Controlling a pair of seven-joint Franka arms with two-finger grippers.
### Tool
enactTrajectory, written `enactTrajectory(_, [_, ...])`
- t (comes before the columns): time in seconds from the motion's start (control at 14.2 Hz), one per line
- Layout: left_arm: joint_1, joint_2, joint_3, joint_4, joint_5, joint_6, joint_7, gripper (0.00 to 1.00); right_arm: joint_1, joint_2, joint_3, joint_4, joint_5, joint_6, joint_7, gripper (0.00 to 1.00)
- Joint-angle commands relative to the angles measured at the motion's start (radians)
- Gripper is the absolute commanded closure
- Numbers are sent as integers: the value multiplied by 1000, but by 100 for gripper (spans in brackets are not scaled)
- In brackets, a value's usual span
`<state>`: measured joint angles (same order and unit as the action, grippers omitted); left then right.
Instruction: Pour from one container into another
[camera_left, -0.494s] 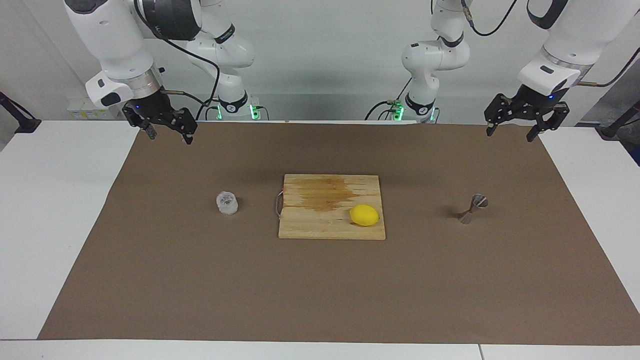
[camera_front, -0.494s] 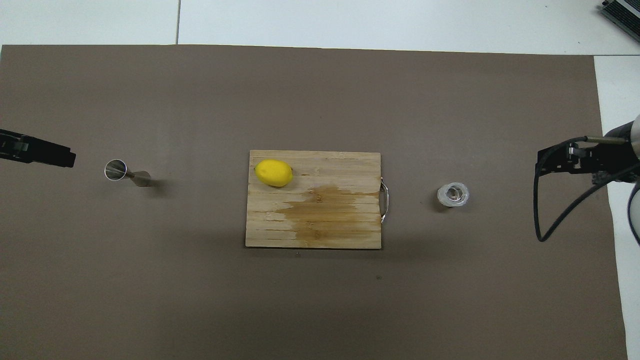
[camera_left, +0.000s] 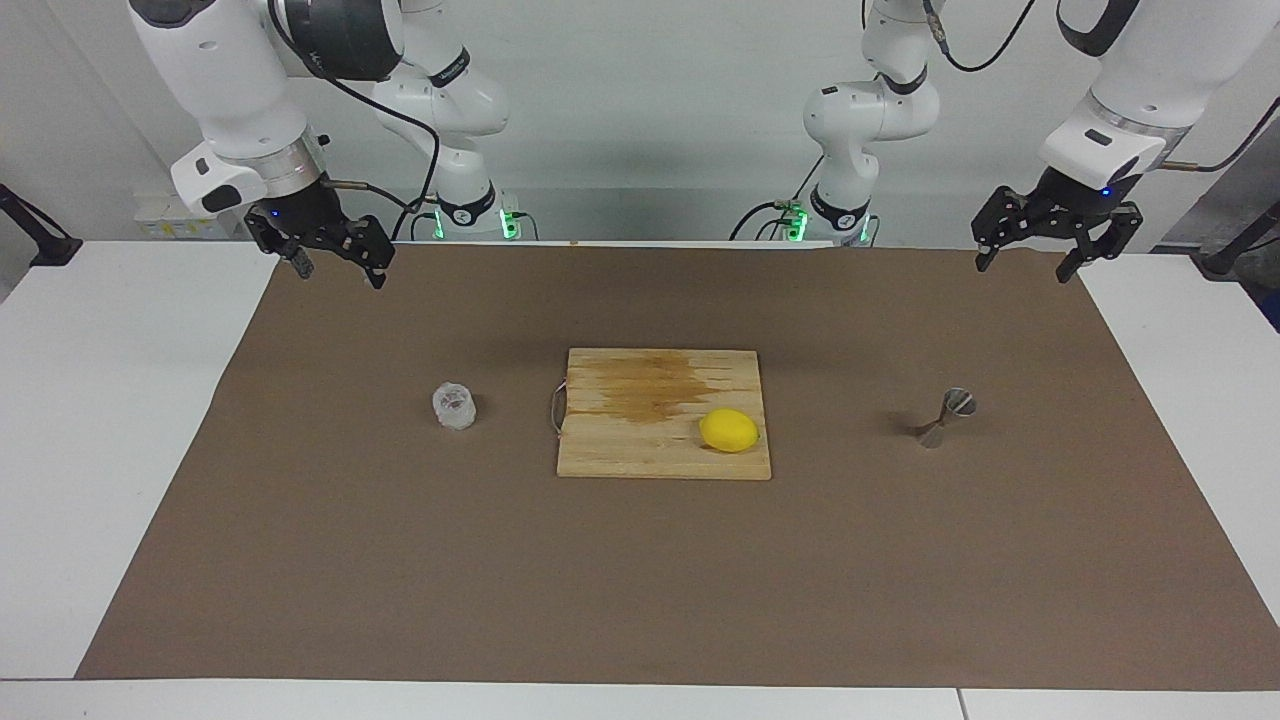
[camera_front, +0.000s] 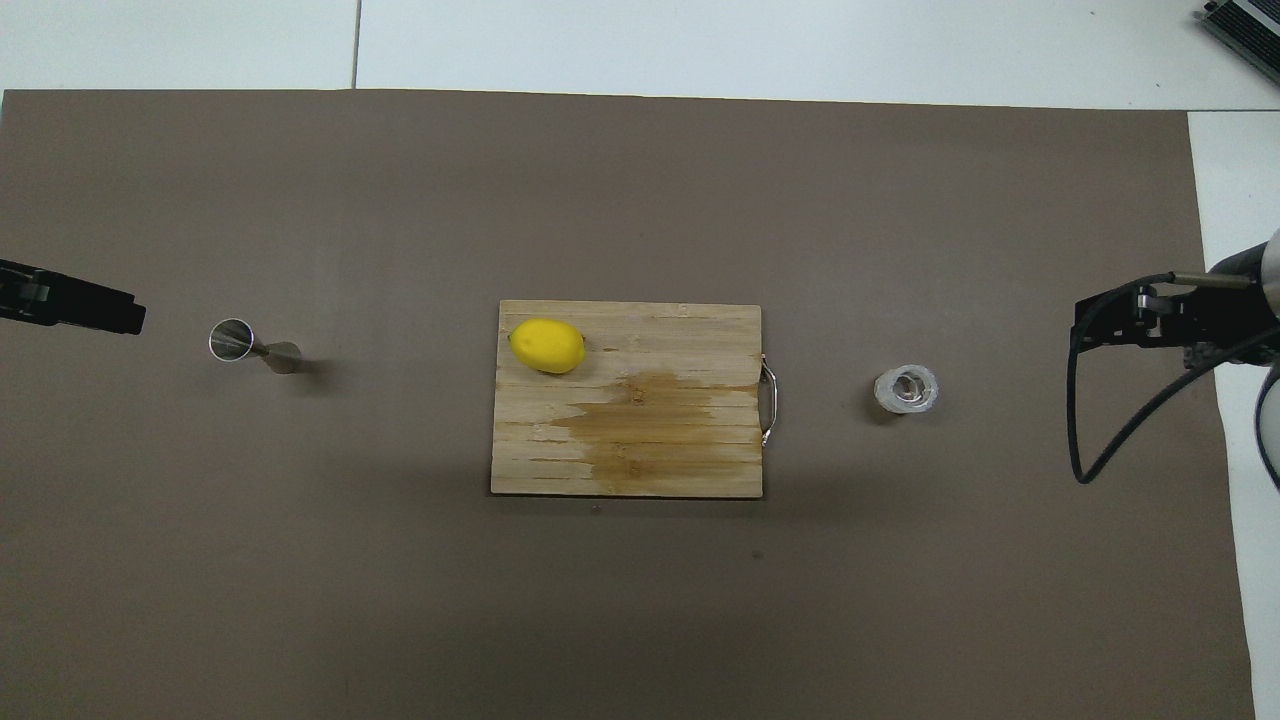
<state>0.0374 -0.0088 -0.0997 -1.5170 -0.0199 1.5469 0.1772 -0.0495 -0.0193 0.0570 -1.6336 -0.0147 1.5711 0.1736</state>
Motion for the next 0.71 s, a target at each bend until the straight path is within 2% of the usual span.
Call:
enactTrajectory(0.0, [10, 6, -8, 20, 12, -27, -2, 0, -10, -24, 3, -25, 19, 3, -16, 0])
enactTrajectory(0.63, [12, 4, -8, 8, 14, -21, -33, 0, -10, -24, 3, -25, 19, 3, -16, 0])
